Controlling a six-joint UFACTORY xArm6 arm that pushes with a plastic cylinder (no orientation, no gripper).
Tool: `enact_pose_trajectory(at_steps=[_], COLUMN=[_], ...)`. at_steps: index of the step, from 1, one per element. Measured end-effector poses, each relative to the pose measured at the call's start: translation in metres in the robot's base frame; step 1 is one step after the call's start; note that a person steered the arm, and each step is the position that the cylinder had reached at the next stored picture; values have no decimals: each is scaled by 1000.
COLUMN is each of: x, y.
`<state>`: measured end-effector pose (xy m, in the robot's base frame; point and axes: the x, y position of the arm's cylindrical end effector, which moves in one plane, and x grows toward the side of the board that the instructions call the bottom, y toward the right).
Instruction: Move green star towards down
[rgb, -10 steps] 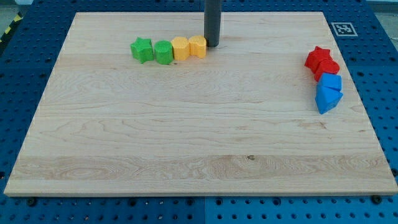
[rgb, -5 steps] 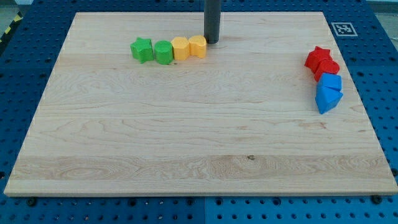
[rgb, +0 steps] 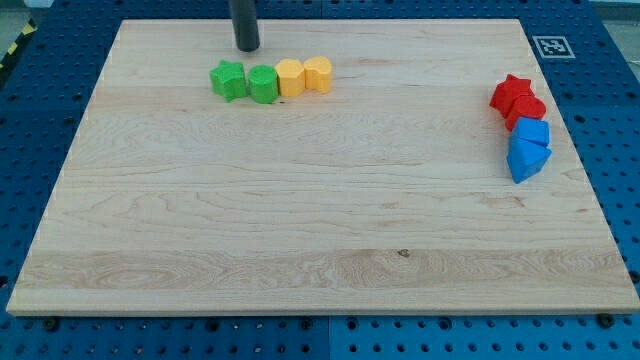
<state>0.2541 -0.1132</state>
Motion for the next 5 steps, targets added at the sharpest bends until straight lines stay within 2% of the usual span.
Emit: enact_pose_trajectory(at_steps=[2, 5], x=[27, 100], y=[-13, -7])
